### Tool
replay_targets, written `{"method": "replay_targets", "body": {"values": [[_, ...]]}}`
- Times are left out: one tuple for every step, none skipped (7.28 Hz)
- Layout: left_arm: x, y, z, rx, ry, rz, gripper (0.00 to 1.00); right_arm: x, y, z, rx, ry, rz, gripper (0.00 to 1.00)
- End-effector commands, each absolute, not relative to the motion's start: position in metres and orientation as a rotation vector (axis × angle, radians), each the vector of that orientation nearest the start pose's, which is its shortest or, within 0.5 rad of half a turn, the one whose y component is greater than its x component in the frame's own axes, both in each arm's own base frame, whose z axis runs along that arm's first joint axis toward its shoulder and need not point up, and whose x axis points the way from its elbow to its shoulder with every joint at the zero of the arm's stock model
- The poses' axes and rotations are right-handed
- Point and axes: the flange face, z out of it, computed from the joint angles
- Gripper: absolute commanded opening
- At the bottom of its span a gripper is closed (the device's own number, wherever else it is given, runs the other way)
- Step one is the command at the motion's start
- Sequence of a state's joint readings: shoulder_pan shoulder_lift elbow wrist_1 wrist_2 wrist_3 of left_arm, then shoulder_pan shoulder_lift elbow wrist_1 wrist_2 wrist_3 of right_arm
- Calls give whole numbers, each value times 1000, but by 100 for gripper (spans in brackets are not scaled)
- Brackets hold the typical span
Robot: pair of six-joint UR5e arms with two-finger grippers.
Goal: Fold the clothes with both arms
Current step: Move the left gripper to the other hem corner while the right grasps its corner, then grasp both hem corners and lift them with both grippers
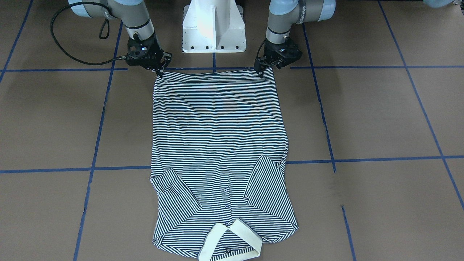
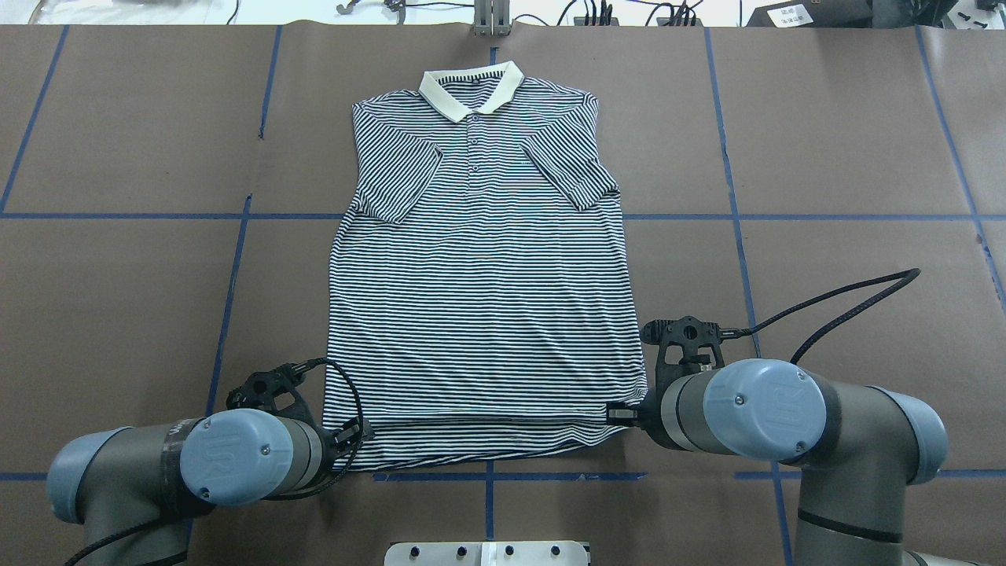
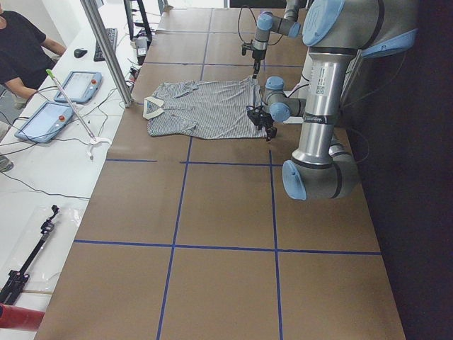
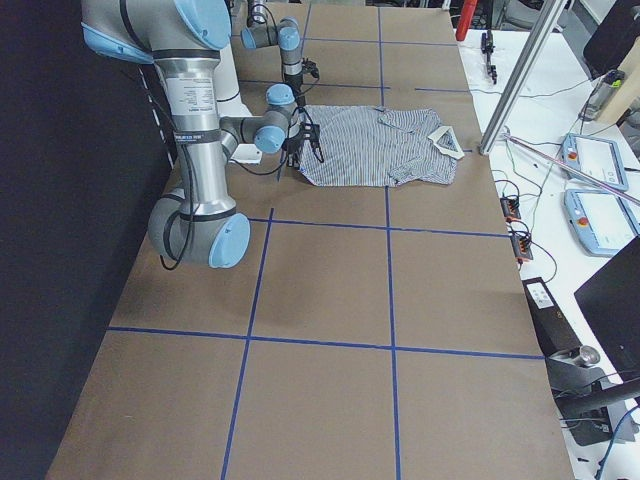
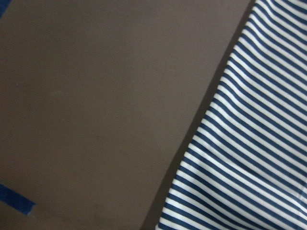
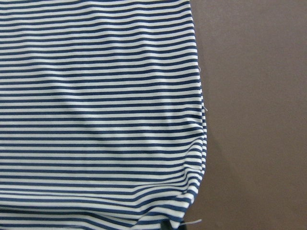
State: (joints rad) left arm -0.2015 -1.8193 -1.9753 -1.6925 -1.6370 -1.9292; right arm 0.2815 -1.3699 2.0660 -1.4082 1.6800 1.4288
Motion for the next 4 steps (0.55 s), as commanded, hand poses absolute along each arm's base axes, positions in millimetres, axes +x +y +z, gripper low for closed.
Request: {"method": "replay_targets", "body": {"values": [[521,-235,336,-126,779,-504,59,-471,-265,317,81,-859,87,0],[521,-233,336,-125,780,-500,42,-470,-266,317,81,-859,88,0],[522,-231,334,-128,783,-496,32,-469,-267,316,78,-863,88,0],[521,-231,334,-127,783,-493,27,-468,-268,316,76,-864,89,0]]}}
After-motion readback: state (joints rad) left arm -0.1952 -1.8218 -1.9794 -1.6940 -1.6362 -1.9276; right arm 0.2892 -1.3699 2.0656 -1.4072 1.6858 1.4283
